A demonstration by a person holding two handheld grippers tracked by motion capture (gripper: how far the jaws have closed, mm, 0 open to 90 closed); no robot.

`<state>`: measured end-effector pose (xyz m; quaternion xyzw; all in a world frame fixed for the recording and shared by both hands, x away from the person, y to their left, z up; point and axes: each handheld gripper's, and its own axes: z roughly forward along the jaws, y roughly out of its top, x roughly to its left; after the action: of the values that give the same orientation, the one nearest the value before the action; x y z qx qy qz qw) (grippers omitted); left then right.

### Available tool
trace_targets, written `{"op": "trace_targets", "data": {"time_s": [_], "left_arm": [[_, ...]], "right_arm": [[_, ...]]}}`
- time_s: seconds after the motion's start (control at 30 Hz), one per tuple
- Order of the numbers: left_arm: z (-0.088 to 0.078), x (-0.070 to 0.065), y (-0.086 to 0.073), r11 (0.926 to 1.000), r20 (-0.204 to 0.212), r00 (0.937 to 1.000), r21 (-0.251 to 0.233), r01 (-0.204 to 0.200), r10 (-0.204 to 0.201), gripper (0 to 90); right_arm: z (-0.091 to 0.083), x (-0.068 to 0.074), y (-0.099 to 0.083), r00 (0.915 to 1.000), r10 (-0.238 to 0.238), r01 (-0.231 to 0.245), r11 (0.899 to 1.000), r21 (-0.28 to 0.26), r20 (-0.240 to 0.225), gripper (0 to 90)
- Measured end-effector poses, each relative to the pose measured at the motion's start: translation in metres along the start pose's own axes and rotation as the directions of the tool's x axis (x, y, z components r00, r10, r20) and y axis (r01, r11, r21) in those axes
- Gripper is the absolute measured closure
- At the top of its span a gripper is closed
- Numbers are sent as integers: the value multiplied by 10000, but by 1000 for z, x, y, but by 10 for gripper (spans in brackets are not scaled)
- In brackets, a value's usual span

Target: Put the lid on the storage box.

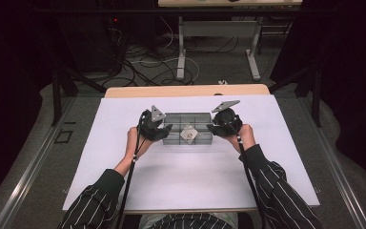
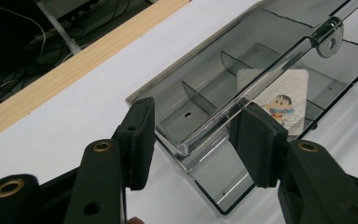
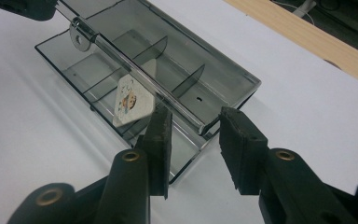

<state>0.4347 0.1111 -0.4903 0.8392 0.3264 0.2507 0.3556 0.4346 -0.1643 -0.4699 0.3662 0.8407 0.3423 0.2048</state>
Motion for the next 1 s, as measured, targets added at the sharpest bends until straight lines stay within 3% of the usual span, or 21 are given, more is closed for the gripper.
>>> {"op": "trace_targets", "data": {"time_s": [0.07,0.2,0.3,0.33,0.63,0.83,0.97,1.0], "left_arm": [[1,-1,-1,10000,34,10000,26,-5,5,500],[2,-1,-3,9997,57,9999,182,-142,141,491],[2,-1,-4,9990,355,9993,439,-107,91,481],[4,-1,-5,9995,234,9997,309,-95,87,477],[8,-3,-9,9969,419,9991,788,-79,46,453],[12,-3,-11,9926,571,9983,1211,47,-117,433],[14,-4,-12,9903,651,9977,1388,105,-197,414],[15,-4,-12,9897,661,9976,1428,100,-196,408]], "right_arm": [[0,0,0,10000,5,-3,9997,257,-54,637],[3,1,-3,10000,1,0,9998,201,-63,633],[5,1,-6,10000,8,-6,9997,253,-66,631],[5,1,-7,9999,15,-10,9994,333,-123,629],[12,3,-11,9996,82,-67,9986,518,-285,601],[15,2,-13,9993,-103,134,9962,857,-361,591],[16,4,-14,9992,43,11,9914,1305,-408,586],[18,3,-15,9991,-8,50,9950,994,-427,586]]}}
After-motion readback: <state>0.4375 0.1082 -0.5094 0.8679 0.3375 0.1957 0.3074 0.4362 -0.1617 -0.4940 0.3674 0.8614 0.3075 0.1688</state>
